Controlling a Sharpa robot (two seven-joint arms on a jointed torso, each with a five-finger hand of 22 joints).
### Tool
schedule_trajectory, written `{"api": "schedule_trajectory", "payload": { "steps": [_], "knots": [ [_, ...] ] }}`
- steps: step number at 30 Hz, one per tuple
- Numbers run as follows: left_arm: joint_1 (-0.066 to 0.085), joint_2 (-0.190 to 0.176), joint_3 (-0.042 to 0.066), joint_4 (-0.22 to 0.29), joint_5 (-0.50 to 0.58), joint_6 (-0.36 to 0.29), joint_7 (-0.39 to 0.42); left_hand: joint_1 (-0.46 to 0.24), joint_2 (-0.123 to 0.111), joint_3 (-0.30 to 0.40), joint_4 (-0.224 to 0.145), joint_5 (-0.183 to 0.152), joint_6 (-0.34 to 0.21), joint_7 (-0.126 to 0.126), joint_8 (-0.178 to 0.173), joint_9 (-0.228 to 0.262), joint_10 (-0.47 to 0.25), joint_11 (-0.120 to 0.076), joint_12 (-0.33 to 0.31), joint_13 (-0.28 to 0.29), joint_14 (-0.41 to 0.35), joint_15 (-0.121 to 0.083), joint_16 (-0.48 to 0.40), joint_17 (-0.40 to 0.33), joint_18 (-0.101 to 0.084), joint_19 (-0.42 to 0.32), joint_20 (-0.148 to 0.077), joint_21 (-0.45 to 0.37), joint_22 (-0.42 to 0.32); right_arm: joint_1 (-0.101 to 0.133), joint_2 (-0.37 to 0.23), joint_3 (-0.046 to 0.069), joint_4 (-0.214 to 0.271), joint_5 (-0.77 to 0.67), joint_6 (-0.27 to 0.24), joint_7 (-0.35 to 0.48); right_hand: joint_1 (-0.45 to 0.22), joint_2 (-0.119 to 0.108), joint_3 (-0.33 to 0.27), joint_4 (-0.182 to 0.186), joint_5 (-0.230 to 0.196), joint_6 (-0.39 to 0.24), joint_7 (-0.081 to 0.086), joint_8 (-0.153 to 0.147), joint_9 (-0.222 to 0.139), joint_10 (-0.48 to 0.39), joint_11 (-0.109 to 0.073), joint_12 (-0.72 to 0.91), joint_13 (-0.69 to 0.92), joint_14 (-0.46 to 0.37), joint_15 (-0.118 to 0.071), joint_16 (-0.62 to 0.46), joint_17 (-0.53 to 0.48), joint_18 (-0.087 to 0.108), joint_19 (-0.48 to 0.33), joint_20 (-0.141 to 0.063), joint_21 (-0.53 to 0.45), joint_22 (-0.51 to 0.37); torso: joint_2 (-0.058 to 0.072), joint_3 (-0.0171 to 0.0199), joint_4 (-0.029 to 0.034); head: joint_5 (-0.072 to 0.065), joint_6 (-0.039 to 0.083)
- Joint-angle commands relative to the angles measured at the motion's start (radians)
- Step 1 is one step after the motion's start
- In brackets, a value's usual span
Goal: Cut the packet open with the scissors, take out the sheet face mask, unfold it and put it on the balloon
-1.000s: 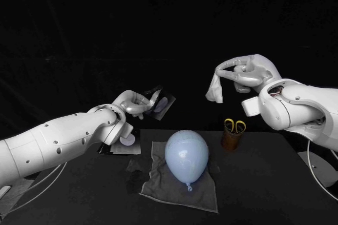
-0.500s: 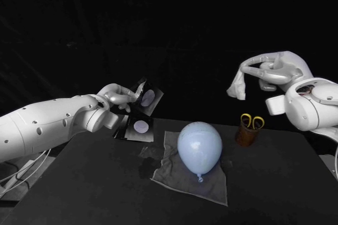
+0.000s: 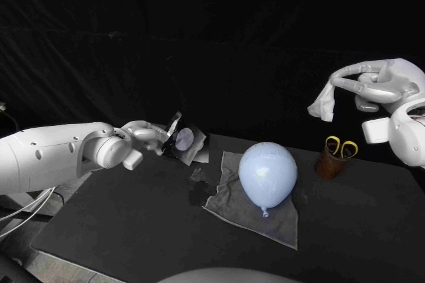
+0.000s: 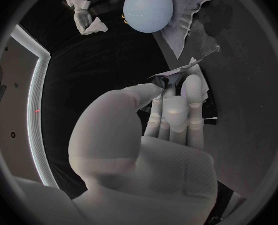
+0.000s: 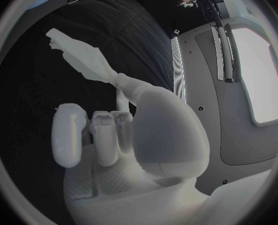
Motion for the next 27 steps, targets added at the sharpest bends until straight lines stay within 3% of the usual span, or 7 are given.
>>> {"api": "schedule_trajectory", "payload": {
  "steps": [1,5,10,15,20,23,27],
  "knots": [
    [-0.007,-0.037,-0.014,0.022,0.12,0.127,-0.025,-0.012,0.004,0.005,0.001,0.003,0.006,0.001,0.002,0.081,0.006,-0.002,0.003,0.001,-0.008,0.0,-0.006,-0.009,0.011,-0.009,0.0,0.002,0.0,-0.003,0.005,-0.001,-0.012,-0.027,0.013,-0.005,-0.004,0.006,0.006,-0.003,0.005,-0.001,0.004,0.004,0.001,0.107,-0.001,0.003,0.263,0.106,0.001,0.004,0.264,-0.008,0.04,-0.002,-0.003,0.215,0.0,0.0001,-0.0011,0.017,-0.012],
    [-0.011,-0.091,-0.028,0.043,0.124,0.142,-0.054,-0.014,0.006,0.005,0.001,0.003,0.005,0.001,0.002,0.081,0.006,-0.002,0.003,0.001,-0.01,0.0,-0.007,-0.012,0.011,-0.01,0.0,0.002,-0.001,-0.007,0.013,-0.003,-0.024,-0.031,0.013,-0.008,-0.004,0.006,0.006,-0.003,0.005,-0.001,0.004,0.004,0.001,0.107,-0.001,0.003,0.263,0.106,0.001,0.004,0.264,-0.008,0.04,-0.002,-0.003,0.215,-0.001,0.0021,-0.0006,0.026,-0.02],
    [-0.014,-0.131,-0.036,0.042,0.072,0.114,-0.106,-0.014,0.006,0.005,0.001,0.003,0.005,0.001,0.002,0.081,0.006,-0.002,0.003,0.001,-0.009,0.0,-0.005,-0.008,0.011,-0.011,0.0,0.001,-0.001,-0.012,0.023,-0.005,-0.037,-0.033,0.014,-0.01,-0.004,0.006,0.006,-0.003,0.005,-0.001,0.004,0.004,0.001,0.107,-0.001,0.003,0.263,0.106,0.001,0.004,0.264,-0.008,0.04,-0.002,-0.003,0.215,-0.002,0.0047,0.0005,0.035,-0.025],
    [-0.017,-0.142,-0.039,0.022,0.008,0.073,-0.203,-0.016,0.005,0.004,0.0,0.003,0.005,0.0,0.002,0.082,0.006,-0.002,0.003,0.001,-0.009,0.0,-0.006,-0.008,0.011,-0.011,0.0,0.001,-0.001,-0.016,0.029,-0.005,-0.044,-0.033,0.014,-0.011,-0.004,0.006,0.006,-0.003,0.005,-0.001,0.004,0.004,0.001,0.107,-0.001,0.003,0.263,0.106,0.001,0.004,0.264,-0.008,0.04,-0.002,-0.003,0.215,-0.006,0.0073,-0.0003,0.038,-0.03],
    [-0.02,-0.143,-0.041,0.0,-0.093,0.073,-0.332,-0.029,0.001,0.0,0.0,0.003,-0.001,0.002,0.0,0.085,0.0,0.0,0.0,-0.002,-0.021,0.002,-0.019,-0.034,0.011,-0.014,0.002,-0.004,-0.004,-0.017,0.033,-0.006,-0.047,-0.034,0.014,-0.012,-0.004,0.006,0.006,-0.003,0.005,-0.001,0.004,0.004,0.001,0.107,-0.001,0.003,0.263,0.106,0.001,0.004,0.264,-0.008,0.04,-0.002,-0.003,0.215,-0.008,0.0074,-0.0021,0.039,-0.033],
    [-0.021,-0.143,-0.041,-0.006,-0.151,0.061,-0.393,-0.047,-0.003,-0.008,0.005,0.003,-0.03,0.01,-0.012,0.086,-0.019,0.008,-0.01,-0.008,-0.033,0.008,-0.028,-0.048,0.01,-0.023,0.007,-0.016,-0.011,-0.018,0.033,-0.007,-0.047,-0.034,0.014,-0.012,-0.006,0.005,0.007,-0.005,0.005,-0.003,0.005,0.006,0.002,0.107,0.0,0.003,0.263,0.106,0.001,0.004,0.264,-0.008,0.04,-0.002,-0.004,0.214,-0.007,0.0073,-0.0013,0.037,-0.04],
    [-0.021,-0.144,-0.041,-0.008,-0.182,0.045,-0.428,-0.057,0.002,-0.013,0.005,0.003,-0.121,0.035,-0.059,0.075,-0.047,0.026,-0.02,-0.015,-0.036,0.022,-0.023,-0.048,0.01,-0.029,0.018,-0.031,-0.021,-0.018,0.035,-0.007,-0.049,-0.034,0.015,-0.012,-0.006,0.005,0.007,-0.005,0.005,-0.003,0.005,0.006,0.002,0.107,0.0,0.003,0.263,0.106,0.001,0.004,0.264,-0.008,0.04,-0.002,-0.004,0.214,-0.006,0.0069,0.0003,0.037,-0.043]
  ]
}}
